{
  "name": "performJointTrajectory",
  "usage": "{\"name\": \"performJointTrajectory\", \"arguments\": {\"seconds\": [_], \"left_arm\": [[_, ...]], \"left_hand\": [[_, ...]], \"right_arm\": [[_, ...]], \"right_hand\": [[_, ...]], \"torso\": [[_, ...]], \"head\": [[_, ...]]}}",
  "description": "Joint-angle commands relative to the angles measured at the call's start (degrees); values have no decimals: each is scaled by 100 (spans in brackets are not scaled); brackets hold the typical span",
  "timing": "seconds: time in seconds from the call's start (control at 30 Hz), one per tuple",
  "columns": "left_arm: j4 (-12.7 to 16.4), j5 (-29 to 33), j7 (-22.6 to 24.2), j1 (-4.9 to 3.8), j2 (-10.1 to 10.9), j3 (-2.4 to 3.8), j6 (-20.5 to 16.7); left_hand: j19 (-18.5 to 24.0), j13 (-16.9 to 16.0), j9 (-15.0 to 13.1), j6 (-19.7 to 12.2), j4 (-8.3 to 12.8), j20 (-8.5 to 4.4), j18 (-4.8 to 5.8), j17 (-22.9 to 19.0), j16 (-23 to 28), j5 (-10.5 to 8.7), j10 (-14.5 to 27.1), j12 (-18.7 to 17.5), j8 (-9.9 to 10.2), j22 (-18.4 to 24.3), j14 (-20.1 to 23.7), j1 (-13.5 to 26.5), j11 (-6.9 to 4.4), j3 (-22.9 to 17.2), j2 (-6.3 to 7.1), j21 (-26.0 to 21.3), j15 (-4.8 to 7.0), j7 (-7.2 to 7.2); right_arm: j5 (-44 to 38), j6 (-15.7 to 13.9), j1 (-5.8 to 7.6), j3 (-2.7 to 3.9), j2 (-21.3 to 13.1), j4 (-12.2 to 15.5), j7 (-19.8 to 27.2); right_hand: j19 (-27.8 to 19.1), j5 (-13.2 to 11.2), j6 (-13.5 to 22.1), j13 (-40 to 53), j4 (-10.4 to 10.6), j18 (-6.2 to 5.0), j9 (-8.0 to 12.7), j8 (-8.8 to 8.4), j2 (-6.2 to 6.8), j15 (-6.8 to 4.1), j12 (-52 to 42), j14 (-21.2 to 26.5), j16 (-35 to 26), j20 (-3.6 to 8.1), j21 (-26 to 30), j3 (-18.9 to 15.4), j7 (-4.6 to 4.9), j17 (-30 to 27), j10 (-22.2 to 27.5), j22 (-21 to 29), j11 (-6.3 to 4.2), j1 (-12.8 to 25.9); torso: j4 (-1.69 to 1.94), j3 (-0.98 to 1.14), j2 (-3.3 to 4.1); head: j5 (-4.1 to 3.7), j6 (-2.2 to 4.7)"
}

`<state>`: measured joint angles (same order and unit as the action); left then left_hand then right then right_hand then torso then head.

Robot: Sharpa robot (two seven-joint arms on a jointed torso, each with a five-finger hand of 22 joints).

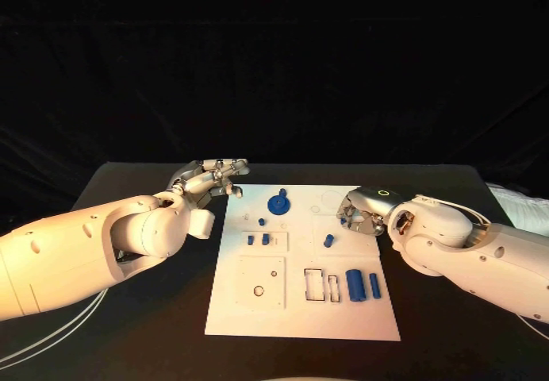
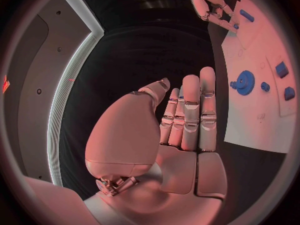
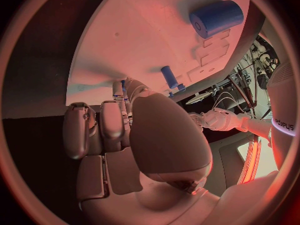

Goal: Assemble the parts on the task board

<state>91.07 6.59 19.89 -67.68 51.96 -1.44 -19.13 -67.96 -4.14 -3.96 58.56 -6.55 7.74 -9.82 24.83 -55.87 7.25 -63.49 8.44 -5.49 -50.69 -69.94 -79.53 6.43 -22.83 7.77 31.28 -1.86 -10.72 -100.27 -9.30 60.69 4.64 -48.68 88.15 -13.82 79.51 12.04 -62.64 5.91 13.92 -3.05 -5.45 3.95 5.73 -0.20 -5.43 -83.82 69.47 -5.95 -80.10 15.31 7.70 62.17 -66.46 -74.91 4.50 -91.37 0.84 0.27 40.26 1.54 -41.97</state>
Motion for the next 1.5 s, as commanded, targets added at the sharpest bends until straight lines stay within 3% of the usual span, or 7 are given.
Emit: {"name": "performJointTrajectory", "arguments": {"seconds": [0.03,0.47,0.7,0.83,1.1,1.2,1.5], "left_arm": [[22,89,85,-1,2,3,30],[67,90,62,-1,12,2,20],[95,90,57,-1,22,1,13],[102,90,56,-1,31,1,27],[109,90,48,-1,45,-1,60],[112,90,39,-1,47,-3,70],[127,90,20,-1,62,-4,86]], "left_hand": [[5,-2,-6,25,24,-42,-72,-5,-7,39,-26,31,-21,5,19,-36,5,1,-21,-23,36,7],[4,-1,-6,25,31,-44,-71,-8,-7,40,-24,35,-23,7,20,-42,5,2,-18,-25,37,7],[1,1,-4,20,33,-45,-70,-13,-8,42,-19,42,-24,11,21,-38,8,10,-10,-30,37,3],[1,1,-4,19,34,-45,-70,-14,-8,43,-18,43,-24,12,21,-39,9,11,-9,-30,37,3],[-3,4,-2,11,44,-47,-68,-20,-9,52,-9,49,-24,16,22,-44,10,17,3,-35,36,1],[-3,4,-2,11,44,-47,-68,-20,-9,52,-9,49,-24,16,22,-44,10,17,3,-35,36,1],[-5,6,0,5,53,-48,-68,-24,-11,61,-1,53,-23,19,22,-50,11,20,8,-38,36,-1]], "right_arm": [[-86,194,-28,-17,44,-20,3],[-350,436,-58,-59,174,-134,-147],[-460,370,-63,-68,182,-115,-205],[-481,126,-67,-69,169,-61,-214],[-449,-674,-70,-55,98,104,-202],[-442,-808,-66,-34,49,162,-226],[-394,-881,-45,35,-156,460,-296]], "right_hand": [[39,-34,-61,-28,-16,-64,-10,9,8,-7,22,-158,37,22,-27,54,5,9,-58,-77,-15,61],[96,-442,-371,-146,-345,-44,-101,78,-133,-74,12,-173,92,78,-89,508,-63,32,-433,-168,-93,82],[135,-507,-465,-165,-448,-30,-144,98,-163,-95,31,-173,65,85,-128,633,-89,-32,-570,-224,-125,185],[142,-508,-477,-171,-481,-28,-153,97,-163,-98,42,-172,61,89,-135,670,-88,-44,-595,-234,-131,206],[168,-529,-436,-202,-551,-19,-157,47,-115,-88,126,-178,85,87,-162,751,-63,-34,-553,-272,-108,306],[175,-537,-437,-203,-555,-16,-159,44,-114,-87,130,-178,87,86,-169,759,-62,-35,-555,-283,-106,320],[180,-595,-442,-206,-581,-15,-167,34,-106,-86,146,-178,95,83,-176,794,-61,-36,-566,-292,-105,369]], "torso": [[2,2,-1],[3,5,-3],[-8,5,-7],[-5,8,-7],[4,4,-14],[-1,-5,-14],[-7,-3,-20]], "head": [[0,-9],[2,-55],[-2,-71],[-9,-74],[-21,-65],[-24,-57],[-23,-59]]}}
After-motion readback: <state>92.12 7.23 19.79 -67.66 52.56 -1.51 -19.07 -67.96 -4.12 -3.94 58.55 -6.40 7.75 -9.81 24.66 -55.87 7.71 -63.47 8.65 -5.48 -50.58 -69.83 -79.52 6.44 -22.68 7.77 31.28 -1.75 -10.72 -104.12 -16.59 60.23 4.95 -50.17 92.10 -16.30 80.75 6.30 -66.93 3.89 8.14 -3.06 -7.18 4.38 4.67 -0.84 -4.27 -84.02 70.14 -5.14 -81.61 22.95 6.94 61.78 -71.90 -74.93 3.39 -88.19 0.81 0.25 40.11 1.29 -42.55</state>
